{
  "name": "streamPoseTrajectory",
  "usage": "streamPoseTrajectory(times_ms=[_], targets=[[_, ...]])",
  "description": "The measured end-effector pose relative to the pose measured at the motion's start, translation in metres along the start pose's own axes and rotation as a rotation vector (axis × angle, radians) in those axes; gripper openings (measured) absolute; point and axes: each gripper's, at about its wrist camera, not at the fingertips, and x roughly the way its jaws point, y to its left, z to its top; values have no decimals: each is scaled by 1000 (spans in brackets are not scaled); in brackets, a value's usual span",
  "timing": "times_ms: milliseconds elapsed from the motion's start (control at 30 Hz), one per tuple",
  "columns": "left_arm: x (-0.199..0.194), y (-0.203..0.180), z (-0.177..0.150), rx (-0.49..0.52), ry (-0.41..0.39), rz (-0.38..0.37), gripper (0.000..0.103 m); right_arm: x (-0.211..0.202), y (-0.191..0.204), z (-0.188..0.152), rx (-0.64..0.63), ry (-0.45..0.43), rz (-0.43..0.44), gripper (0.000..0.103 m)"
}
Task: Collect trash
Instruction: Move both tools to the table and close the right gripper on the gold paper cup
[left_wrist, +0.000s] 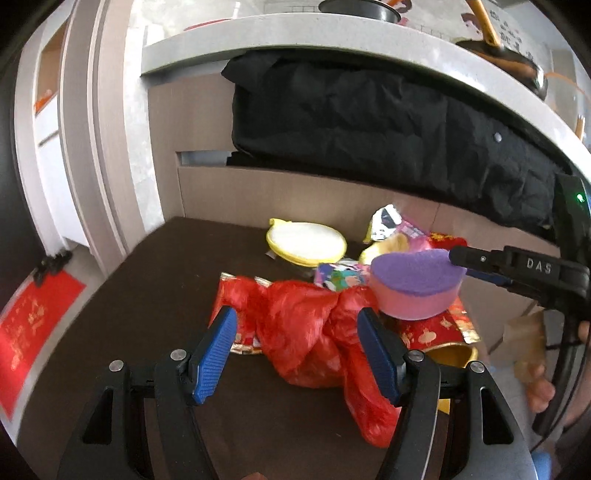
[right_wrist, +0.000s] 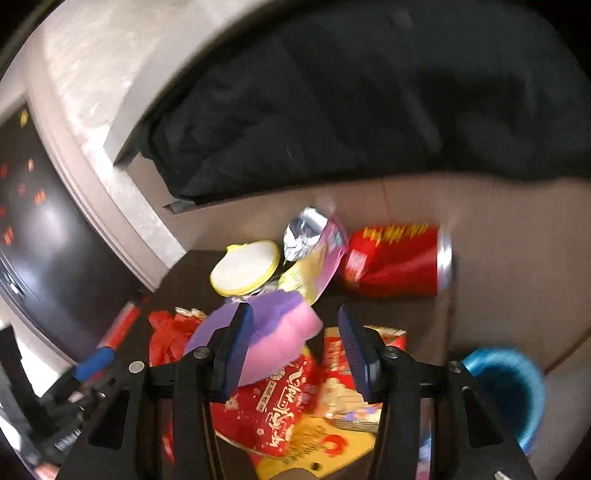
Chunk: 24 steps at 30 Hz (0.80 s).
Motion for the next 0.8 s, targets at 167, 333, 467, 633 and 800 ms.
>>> streamPoseTrajectory(times_ms=[167,333,467,633,800], targets=[[11,10,1,-24,15,-2,68,30,-5,2,79,74,100,46],[18,13,-2,-35,48,-12,68,39,10,3,38,99,153,34],[15,12,-2,-38,49,-41,68,26,29,2,-82,78,113,6],[5,9,2,-44,27,-61,68,2,32,-8,-174,61,81,9],[1,7,-1,-56,44,-79,68,-23,32,-50,-293,90,-14,24]])
